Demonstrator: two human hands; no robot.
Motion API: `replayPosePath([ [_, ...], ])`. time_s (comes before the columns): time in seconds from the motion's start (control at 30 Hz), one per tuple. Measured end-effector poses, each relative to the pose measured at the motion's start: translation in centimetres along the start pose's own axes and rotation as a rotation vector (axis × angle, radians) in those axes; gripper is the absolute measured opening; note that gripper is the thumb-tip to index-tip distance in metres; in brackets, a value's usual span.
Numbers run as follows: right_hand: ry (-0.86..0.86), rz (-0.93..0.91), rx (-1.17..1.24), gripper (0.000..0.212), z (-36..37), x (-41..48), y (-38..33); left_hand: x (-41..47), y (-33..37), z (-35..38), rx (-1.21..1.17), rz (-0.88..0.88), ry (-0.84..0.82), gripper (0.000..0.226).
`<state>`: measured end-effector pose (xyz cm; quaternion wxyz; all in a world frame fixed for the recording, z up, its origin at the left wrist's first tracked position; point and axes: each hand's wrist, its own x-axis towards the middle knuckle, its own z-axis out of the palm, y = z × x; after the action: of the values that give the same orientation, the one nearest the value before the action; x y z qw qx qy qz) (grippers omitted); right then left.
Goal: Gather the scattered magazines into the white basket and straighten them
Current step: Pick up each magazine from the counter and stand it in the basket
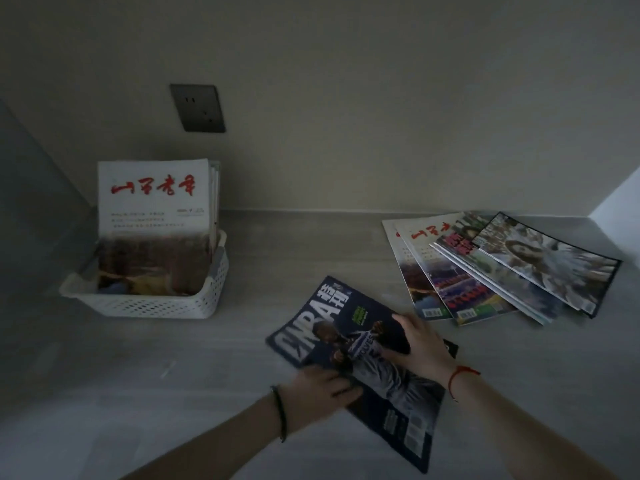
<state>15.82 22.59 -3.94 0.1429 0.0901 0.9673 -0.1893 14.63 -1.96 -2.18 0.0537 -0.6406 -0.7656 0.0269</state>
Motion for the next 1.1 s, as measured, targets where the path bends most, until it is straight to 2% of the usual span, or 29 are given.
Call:
replayPosePath([
  [0.13,0.029,0.066,0.216,0.077,0.1,0.5,-0.7,1.0,-3.8,-3.5,-0.114,-0.12,0.173,0.036],
  [0.2,0.058,0.126,0.436,0.08,0.2,0.8,-1.6,1.4,-5.7,-6.2,-0.166,-0.099,0.282,0.032],
  [0.3,0.061,0.181,0.867,0.076,0.0,1.3,-4.1,1.4,-8.5,-10.4,-0.097,0.023,0.423,0.017],
  [0.33,0.009,0.178,1.06,0.072,-0.3,1.4,-5.3,1.1,-9.3,-11.7,-0.066,0.07,0.464,0.011],
  [0.4,-0.152,0.167,1.386,0.055,-1.1,1.6,-7.8,0.3,-10.6,-14.3,-0.027,0.148,0.5,0.012],
  [0.47,-0.304,0.136,1.464,0.036,-1.9,1.9,-10.3,-0.7,-11.7,-16.5,-0.009,0.201,0.497,0.012],
  [0.57,-0.347,0.084,1.516,0.025,-2.2,2.8,-14.0,-3.2,-14.1,-19.0,0.0,0.199,0.507,0.015],
  [0.67,-0.229,-0.013,1.745,0.027,-3.4,4.0,-17.8,-7.5,-17.2,-19.8,-0.16,-0.021,0.56,0.046],
  [0.7,-0.159,-0.059,1.797,0.025,-4.1,4.4,-19.2,-9.0,-18.2,-19.6,-0.278,-0.142,0.623,0.046],
  [0.77,0.026,-0.087,1.806,0.019,-5.6,5.4,-22.5,-11.7,-20.3,-18.6,-0.494,-0.427,0.808,0.026],
  [0.8,0.119,-0.091,1.783,0.017,-6.4,6.0,-24.3,-12.9,-21.3,-17.9,-0.605,-0.57,0.886,0.023],
  [0.9,0.326,-0.147,1.665,0.014,-8.1,7.8,-29.9,-16.3,-24.2,-17.3,-1.104,-0.924,1.07,0.042],
  [1.0,0.444,-0.203,1.556,0.01,-8.8,9.6,-34.7,-19.5,-27.5,-16.2,-1.144,-1.165,1.085,0.062],
  [1.1,0.468,-0.228,1.453,0.019,-8.5,12.0,-38.4,-22.0,-30.9,-15.2,-1.171,-1.274,1.062,0.053],
])
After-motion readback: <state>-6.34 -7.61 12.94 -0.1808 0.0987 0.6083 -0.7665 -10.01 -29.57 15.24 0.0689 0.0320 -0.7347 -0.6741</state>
